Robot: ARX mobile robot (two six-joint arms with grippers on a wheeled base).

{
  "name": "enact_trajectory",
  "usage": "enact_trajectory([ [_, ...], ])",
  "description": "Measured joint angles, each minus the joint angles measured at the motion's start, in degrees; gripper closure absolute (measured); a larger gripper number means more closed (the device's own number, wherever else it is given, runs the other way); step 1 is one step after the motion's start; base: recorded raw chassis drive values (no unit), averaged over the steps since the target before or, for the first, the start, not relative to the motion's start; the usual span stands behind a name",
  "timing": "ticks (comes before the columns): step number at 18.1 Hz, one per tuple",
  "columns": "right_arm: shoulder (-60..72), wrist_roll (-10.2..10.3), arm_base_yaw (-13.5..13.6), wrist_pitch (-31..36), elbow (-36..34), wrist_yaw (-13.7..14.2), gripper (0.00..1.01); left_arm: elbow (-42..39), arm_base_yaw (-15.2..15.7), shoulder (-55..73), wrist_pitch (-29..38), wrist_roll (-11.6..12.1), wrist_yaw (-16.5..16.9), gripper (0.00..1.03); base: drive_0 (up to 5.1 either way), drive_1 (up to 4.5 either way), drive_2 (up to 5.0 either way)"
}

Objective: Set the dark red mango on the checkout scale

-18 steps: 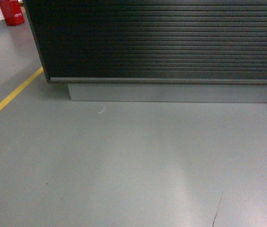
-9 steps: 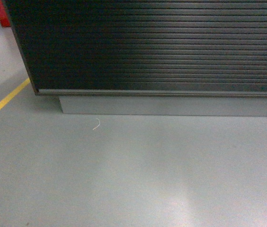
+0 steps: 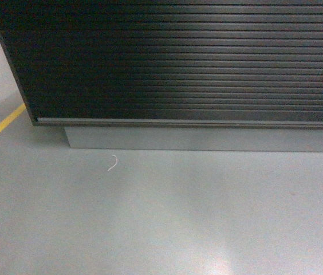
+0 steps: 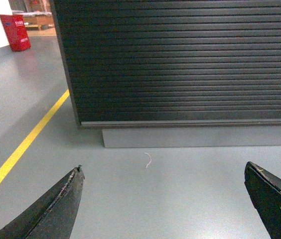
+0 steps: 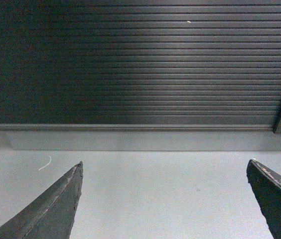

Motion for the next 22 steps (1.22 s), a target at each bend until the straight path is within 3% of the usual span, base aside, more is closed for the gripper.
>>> enact_trajectory([
  [22, 0.0, 0.0, 0.0, 0.0, 0.0, 0.0, 0.03, 0.0, 0.0, 0.0, 0.0, 0.0, 0.0, 0.05, 0.1, 3.51, -3.4],
])
